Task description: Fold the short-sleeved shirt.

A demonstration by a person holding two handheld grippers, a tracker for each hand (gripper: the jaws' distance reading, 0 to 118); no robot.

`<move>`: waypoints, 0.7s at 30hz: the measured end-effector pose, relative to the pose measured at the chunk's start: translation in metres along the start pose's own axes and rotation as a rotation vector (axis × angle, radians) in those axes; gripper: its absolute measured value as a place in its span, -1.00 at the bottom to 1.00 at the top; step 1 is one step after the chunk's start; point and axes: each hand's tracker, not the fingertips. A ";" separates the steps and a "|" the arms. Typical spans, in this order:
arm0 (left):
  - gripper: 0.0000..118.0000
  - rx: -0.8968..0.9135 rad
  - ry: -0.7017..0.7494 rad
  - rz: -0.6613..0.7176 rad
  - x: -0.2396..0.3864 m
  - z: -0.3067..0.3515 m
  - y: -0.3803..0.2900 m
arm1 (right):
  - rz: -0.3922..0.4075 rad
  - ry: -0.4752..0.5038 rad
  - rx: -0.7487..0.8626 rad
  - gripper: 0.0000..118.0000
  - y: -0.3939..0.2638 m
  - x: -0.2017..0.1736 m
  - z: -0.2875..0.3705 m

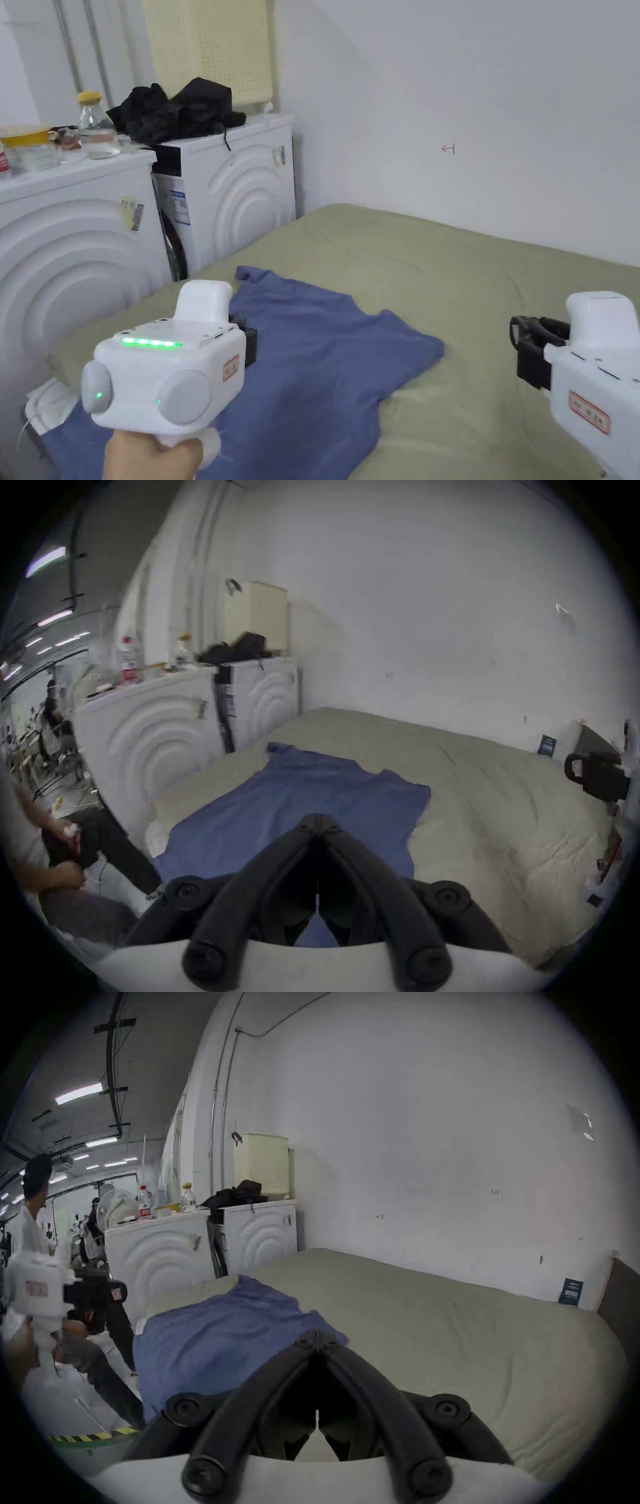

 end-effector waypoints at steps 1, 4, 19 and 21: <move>-1.00 -0.045 -0.046 -0.027 0.005 -0.022 0.009 | 0.007 -0.013 -0.003 -1.00 -0.001 0.010 0.000; -0.99 -0.240 -0.202 -0.085 0.020 -0.110 0.042 | 0.016 -0.062 -0.029 -1.00 -0.003 0.044 0.000; 0.99 -0.759 -0.216 0.045 0.083 -0.379 0.002 | 0.053 -0.131 -0.261 -1.00 -0.088 0.123 -0.016; 0.98 -0.815 -0.205 -0.012 0.090 -0.382 -0.013 | 0.059 -0.128 -0.279 -1.00 -0.095 0.125 -0.017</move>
